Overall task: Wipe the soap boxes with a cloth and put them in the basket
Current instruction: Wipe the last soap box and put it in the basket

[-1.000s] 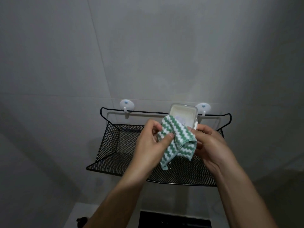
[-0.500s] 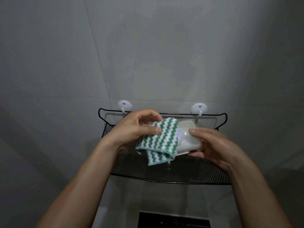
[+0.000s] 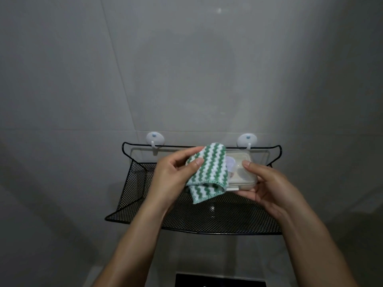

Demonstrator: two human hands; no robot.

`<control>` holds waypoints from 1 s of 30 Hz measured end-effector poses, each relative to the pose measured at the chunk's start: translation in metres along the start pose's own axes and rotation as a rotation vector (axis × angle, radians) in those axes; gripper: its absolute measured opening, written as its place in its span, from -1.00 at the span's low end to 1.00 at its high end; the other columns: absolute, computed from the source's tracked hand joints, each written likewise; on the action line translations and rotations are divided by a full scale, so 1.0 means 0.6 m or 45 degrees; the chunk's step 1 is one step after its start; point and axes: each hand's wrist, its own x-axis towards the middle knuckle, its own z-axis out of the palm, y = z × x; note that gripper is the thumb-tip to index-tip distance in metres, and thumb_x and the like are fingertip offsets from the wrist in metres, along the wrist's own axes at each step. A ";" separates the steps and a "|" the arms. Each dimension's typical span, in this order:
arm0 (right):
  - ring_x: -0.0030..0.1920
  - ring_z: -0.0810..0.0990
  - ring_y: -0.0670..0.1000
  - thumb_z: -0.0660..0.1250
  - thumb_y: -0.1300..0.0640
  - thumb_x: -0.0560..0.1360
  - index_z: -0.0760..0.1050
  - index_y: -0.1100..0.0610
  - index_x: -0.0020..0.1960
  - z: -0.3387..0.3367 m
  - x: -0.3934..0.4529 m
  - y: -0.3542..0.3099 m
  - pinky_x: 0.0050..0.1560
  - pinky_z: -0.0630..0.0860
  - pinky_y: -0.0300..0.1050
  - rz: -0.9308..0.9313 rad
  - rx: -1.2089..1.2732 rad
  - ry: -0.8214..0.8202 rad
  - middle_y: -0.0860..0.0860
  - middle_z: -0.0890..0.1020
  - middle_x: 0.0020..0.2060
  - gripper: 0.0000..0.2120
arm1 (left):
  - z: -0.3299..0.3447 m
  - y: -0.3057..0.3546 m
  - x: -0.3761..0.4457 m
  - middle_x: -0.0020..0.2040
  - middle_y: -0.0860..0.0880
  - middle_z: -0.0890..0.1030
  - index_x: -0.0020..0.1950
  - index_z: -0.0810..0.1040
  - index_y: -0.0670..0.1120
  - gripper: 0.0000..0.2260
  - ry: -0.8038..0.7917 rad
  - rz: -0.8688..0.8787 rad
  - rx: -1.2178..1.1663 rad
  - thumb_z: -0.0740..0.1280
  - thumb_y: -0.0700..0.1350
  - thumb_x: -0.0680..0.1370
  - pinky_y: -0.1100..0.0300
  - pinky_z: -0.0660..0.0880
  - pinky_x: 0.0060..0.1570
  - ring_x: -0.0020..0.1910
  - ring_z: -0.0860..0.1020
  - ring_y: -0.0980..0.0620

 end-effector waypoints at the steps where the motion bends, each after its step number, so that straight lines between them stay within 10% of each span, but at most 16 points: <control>1: -0.16 0.69 0.18 0.47 0.12 0.27 0.51 0.33 0.22 0.002 -0.001 0.001 -0.17 0.68 0.07 -0.001 0.008 0.015 0.24 0.68 -0.05 -0.44 | 0.006 -0.003 -0.007 0.11 0.01 0.70 0.19 0.67 0.05 -0.73 0.038 0.006 -0.023 0.46 -0.16 0.51 0.17 0.62 -0.04 0.07 0.68 -0.01; 15: -0.19 0.73 0.11 0.48 0.18 0.42 0.54 0.24 -0.02 0.025 -0.004 0.018 -0.21 0.68 -0.03 -0.019 0.130 0.039 0.22 0.72 -0.12 -0.79 | 0.046 -0.022 -0.033 0.06 -0.04 0.71 0.23 0.62 -0.12 -0.67 0.389 0.031 -0.109 0.47 -0.29 0.48 0.18 0.63 -0.08 0.03 0.69 0.01; 20: -0.09 0.73 0.17 0.53 0.04 0.23 0.58 0.25 0.12 0.007 -0.014 0.001 -0.07 0.69 0.03 0.023 -0.113 -0.152 0.23 0.72 -0.05 -0.47 | 0.015 0.002 -0.007 -0.05 0.02 0.73 0.10 0.68 -0.03 -0.77 0.278 0.041 -0.003 0.46 -0.27 0.49 0.29 0.59 -0.17 -0.05 0.71 0.05; 30: -0.18 0.74 0.13 0.50 0.10 0.27 0.63 0.29 -0.01 0.027 -0.014 0.019 -0.28 0.67 -0.08 -0.024 0.109 -0.005 0.24 0.73 -0.13 -0.64 | 0.082 -0.019 -0.032 0.22 0.01 0.64 0.26 0.62 -0.06 -0.74 0.627 0.306 0.278 0.37 -0.22 0.58 0.11 0.53 0.26 0.24 0.58 0.16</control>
